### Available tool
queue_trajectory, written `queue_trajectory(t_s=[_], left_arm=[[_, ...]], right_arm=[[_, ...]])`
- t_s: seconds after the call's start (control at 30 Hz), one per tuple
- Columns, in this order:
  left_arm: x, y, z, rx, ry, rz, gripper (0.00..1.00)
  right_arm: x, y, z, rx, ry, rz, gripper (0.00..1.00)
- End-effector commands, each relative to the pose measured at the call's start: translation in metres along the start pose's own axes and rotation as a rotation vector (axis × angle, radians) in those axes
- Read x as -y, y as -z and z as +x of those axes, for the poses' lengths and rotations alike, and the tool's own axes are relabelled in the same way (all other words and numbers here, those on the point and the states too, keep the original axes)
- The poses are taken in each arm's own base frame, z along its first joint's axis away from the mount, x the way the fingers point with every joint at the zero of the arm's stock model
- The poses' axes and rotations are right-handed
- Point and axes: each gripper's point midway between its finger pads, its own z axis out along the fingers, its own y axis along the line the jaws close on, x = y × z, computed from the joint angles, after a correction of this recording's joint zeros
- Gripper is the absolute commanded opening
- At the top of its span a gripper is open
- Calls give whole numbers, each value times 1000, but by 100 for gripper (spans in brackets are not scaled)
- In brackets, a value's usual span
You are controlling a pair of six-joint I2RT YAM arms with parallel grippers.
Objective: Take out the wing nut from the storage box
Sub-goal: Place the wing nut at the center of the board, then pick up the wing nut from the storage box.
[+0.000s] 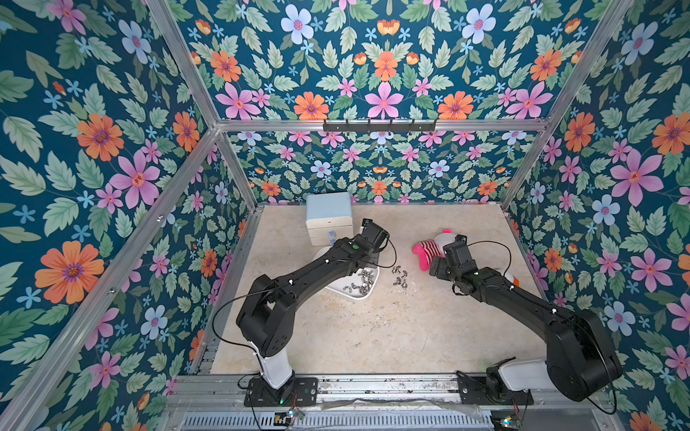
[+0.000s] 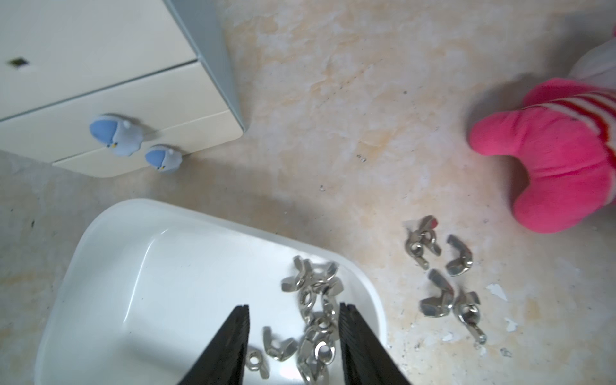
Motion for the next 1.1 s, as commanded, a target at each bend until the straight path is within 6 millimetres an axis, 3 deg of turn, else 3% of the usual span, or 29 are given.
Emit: queue_trajectory(t_s=[0.0,0.33,0.6,1.07], left_arm=[[-10,-7,8,-12,19,-8,50],[-9,-48,37,-88,50,56,45],[-5,-70,39,-105,52,78,40],[2,-81,52,-138,38,114,31]], right_arm=[[-5,0,-6,8,4,-12,99],[-4,4,-7,8,11,-4,99],[-2,3,-5,6,10,6,99],[0,3,-3,4,7,11,99]])
